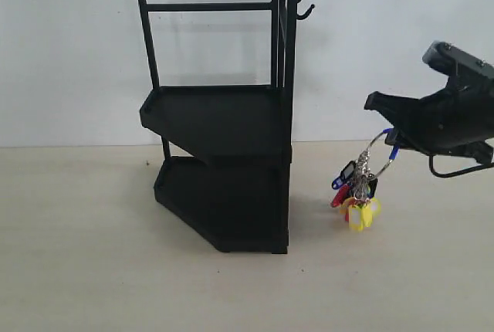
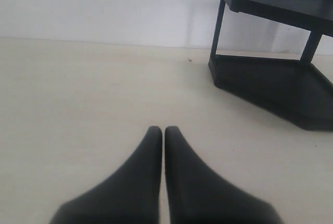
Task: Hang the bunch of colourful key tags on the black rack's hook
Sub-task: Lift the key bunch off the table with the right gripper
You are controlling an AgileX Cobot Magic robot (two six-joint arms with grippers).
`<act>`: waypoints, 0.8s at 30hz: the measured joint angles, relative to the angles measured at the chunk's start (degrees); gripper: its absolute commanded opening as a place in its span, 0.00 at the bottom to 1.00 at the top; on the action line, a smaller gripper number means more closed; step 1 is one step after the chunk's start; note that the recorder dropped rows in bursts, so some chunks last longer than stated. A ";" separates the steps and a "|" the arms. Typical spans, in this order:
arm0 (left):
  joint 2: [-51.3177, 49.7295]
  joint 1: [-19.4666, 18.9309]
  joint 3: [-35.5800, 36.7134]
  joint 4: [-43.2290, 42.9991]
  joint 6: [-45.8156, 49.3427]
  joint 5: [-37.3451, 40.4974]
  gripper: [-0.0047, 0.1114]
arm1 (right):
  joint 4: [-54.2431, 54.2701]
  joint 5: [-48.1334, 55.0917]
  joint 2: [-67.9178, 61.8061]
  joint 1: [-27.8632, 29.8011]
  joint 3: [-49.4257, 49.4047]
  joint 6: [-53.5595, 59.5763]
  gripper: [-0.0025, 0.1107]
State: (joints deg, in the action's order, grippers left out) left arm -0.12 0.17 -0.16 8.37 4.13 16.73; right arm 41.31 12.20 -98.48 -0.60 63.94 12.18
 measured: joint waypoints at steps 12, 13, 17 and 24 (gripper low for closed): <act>0.00 0.00 0.00 0.00 0.00 0.00 0.08 | -10.53 15.74 10.05 6.97 0.00 9.01 0.02; 0.00 0.00 0.00 0.00 0.00 0.00 0.08 | -10.61 16.98 10.36 6.85 0.00 9.79 0.02; 0.00 0.00 0.00 0.00 0.00 0.00 0.08 | -10.33 19.38 11.20 6.85 -0.10 7.37 0.02; 0.00 0.00 0.00 0.00 0.00 0.00 0.08 | -10.90 22.01 11.24 5.71 -0.10 11.43 0.02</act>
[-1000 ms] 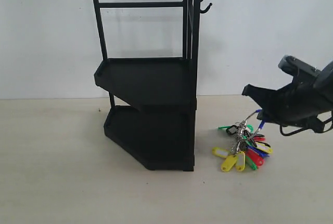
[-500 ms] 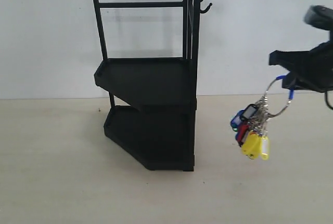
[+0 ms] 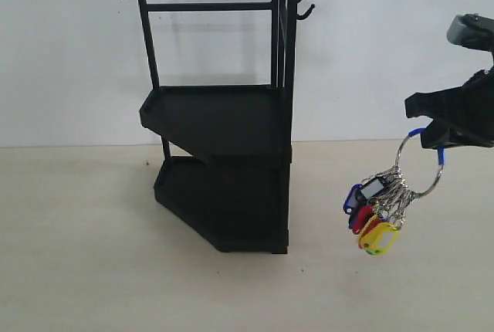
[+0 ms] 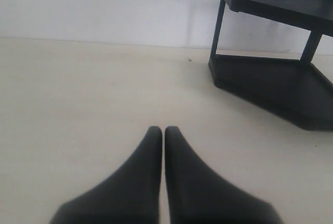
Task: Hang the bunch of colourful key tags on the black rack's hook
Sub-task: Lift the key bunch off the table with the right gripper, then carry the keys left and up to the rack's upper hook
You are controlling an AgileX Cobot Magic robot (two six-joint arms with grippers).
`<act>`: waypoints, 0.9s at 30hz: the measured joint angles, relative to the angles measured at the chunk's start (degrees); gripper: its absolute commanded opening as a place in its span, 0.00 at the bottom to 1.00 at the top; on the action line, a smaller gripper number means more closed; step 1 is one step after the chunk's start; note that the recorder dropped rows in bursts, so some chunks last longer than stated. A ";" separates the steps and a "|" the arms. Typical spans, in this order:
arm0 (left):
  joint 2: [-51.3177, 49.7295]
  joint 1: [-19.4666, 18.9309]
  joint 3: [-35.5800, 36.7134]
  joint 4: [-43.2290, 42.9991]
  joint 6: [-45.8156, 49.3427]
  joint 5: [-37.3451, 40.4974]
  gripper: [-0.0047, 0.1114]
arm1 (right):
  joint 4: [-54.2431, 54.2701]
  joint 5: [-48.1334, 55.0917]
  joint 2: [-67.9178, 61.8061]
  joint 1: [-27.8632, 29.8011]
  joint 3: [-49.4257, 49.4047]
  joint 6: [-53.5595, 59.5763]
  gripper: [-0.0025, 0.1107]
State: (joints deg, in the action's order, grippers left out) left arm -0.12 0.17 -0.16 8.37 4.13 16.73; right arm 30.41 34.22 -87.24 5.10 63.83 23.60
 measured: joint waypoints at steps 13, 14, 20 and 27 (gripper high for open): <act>0.00 0.00 0.00 0.00 0.00 0.00 0.08 | -1.35 1.61 1.20 2.34 0.22 3.40 0.02; 0.00 0.00 0.00 0.00 0.00 0.00 0.08 | -1.20 1.88 1.19 2.11 0.32 4.56 0.02; 0.00 0.00 0.00 0.00 0.00 0.00 0.08 | 0.01 1.99 1.19 2.26 0.40 5.08 0.02; 0.00 0.00 0.00 0.00 0.00 0.00 0.08 | 2.64 1.38 1.42 0.10 0.40 9.65 0.02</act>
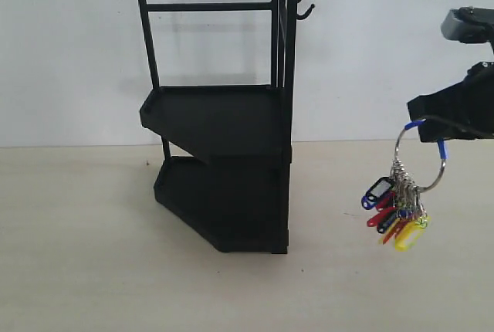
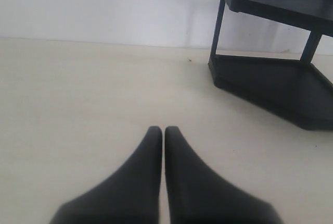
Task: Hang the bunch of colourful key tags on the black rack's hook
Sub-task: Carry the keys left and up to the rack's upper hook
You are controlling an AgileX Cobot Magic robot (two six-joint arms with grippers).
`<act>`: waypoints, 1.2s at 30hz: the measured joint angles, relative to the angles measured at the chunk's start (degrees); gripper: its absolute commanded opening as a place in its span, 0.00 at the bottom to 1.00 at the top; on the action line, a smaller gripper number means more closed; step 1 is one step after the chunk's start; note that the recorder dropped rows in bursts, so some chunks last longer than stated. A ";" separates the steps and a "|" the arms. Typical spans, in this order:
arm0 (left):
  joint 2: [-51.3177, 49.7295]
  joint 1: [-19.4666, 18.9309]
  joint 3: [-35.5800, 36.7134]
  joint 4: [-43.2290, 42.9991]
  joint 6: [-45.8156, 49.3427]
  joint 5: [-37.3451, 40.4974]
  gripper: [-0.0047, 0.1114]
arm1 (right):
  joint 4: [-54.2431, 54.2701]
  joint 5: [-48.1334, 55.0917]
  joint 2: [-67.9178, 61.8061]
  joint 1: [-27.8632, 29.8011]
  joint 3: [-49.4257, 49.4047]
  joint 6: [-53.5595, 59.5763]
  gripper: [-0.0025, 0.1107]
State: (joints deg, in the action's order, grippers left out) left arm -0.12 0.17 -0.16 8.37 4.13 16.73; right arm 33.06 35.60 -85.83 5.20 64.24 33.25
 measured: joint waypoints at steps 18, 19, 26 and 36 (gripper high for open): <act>0.00 0.00 0.00 0.00 0.00 0.00 0.08 | 5.84 -12.90 2.04 -5.89 10.34 -1.78 0.02; 0.00 0.00 0.00 0.00 0.00 0.00 0.08 | 5.89 -13.03 2.04 -6.49 11.01 -1.67 0.02; 0.00 0.00 0.00 0.00 0.00 0.00 0.08 | 6.01 -14.13 2.04 -9.90 12.41 -1.05 0.02; 0.00 0.00 0.00 0.00 0.00 0.00 0.08 | 5.90 -14.98 2.04 -14.71 12.41 -0.29 0.02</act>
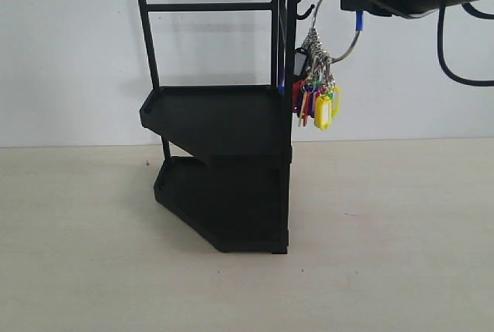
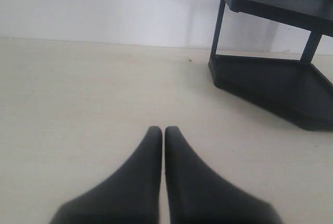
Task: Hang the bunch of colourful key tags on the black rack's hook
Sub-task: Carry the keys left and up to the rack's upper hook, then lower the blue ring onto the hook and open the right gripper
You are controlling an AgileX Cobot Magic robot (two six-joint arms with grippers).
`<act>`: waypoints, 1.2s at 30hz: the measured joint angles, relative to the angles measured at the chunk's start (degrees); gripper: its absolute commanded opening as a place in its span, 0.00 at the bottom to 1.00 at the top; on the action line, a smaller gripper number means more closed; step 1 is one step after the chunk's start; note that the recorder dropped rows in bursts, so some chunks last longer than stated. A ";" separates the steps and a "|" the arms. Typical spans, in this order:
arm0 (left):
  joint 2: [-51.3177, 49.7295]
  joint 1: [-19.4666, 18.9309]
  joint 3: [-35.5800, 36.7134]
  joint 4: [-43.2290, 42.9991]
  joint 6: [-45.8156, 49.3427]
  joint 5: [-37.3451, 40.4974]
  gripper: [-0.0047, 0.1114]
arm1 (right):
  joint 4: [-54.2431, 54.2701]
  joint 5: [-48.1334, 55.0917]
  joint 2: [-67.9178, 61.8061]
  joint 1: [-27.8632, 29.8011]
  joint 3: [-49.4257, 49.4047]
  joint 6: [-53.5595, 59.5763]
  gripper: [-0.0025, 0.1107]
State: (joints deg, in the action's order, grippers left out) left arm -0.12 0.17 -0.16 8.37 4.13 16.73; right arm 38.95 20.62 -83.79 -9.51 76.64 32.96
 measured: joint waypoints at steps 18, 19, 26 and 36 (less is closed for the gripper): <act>0.00 0.00 0.00 0.00 0.00 0.00 0.08 | 0.00 -1.24 0.00 -3.00 0.00 0.27 0.02; 0.00 0.00 0.00 0.00 0.00 0.00 0.08 | -0.23 -1.68 0.00 -3.71 0.00 0.38 0.02; 0.00 0.00 0.00 0.00 0.00 0.00 0.08 | -0.87 -2.42 -0.34 -4.73 0.00 0.49 0.02; 0.00 0.00 0.00 0.00 0.00 0.00 0.08 | -1.09 -2.42 -1.22 -4.73 0.00 0.49 0.36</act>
State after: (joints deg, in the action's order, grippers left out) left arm -0.12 0.17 -0.16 8.37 4.13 16.73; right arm 37.87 18.19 -85.01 -14.23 76.64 33.45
